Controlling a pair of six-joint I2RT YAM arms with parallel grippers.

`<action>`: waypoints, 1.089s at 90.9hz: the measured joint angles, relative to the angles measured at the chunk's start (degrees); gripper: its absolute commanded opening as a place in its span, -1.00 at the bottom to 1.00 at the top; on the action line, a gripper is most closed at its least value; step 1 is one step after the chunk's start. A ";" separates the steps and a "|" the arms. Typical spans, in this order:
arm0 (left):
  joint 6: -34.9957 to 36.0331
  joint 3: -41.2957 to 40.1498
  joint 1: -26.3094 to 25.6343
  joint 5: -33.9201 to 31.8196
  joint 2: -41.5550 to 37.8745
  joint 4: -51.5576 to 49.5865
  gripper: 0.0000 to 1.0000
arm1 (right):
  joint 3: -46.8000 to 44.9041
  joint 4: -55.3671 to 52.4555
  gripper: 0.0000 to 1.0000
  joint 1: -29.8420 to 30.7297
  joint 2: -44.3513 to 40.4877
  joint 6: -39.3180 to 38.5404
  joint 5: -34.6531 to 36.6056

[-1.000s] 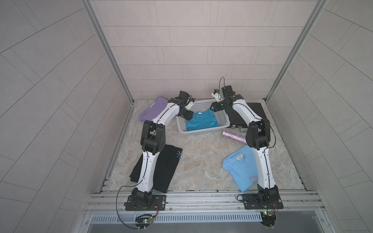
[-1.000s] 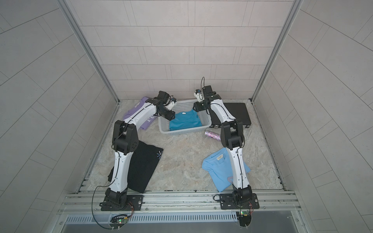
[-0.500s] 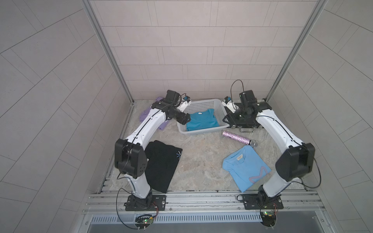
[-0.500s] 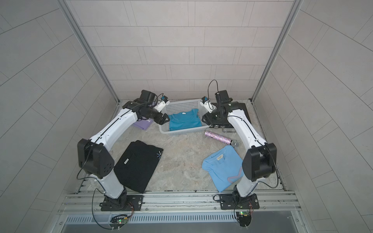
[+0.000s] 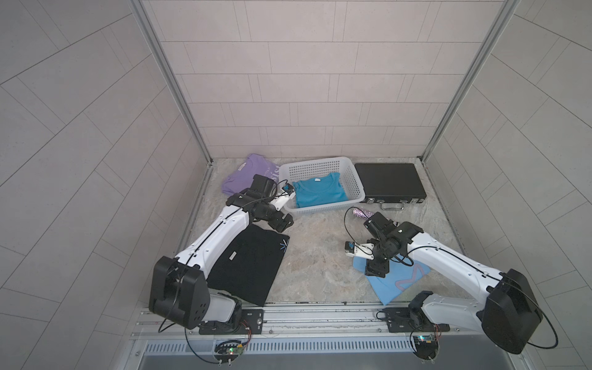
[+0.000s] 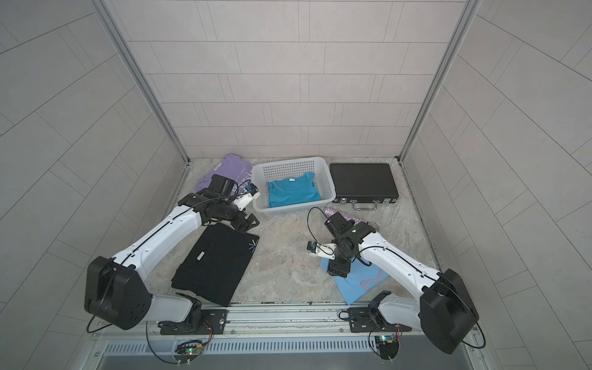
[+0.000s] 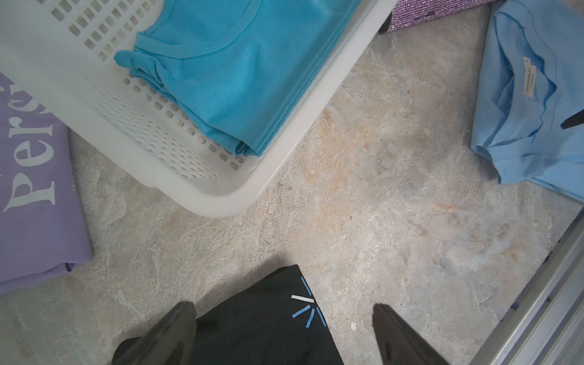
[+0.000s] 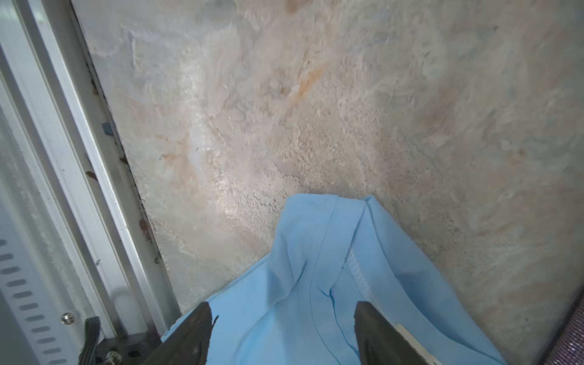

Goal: Put the folded t-shirts into the basket
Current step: Place the T-shirt in the bin, then move the T-shirt to the center of the board.

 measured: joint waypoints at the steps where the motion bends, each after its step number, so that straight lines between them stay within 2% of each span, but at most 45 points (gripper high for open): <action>1: 0.04 0.02 0.00 0.00 0.00 0.11 0.78 | -0.24 0.33 0.49 0.17 0.24 0.02 0.24; 18: 0.42 0.02 0.00 0.13 0.00 1.01 0.78 | -1.53 6.32 0.47 2.56 5.86 0.90 4.44; 34: 0.44 0.00 0.00 0.15 0.00 1.01 0.77 | -2.95 9.97 0.36 3.02 8.55 1.66 6.86; 57: 0.46 0.00 0.00 -0.11 0.04 1.01 0.73 | -3.45 11.85 -0.16 3.13 11.06 1.84 9.44; 67: 0.46 -0.28 0.00 -0.57 0.04 1.25 0.73 | -1.62 11.26 -0.28 3.63 13.14 2.82 10.27; 87: 0.37 -1.07 0.50 -2.60 -0.24 1.95 0.74 | 1.97 11.13 -0.35 9.53 16.83 6.29 10.88; 99: -0.35 -1.11 2.64 -4.22 -0.26 2.75 0.75 | 5.55 11.26 -0.35 13.57 19.91 9.73 8.61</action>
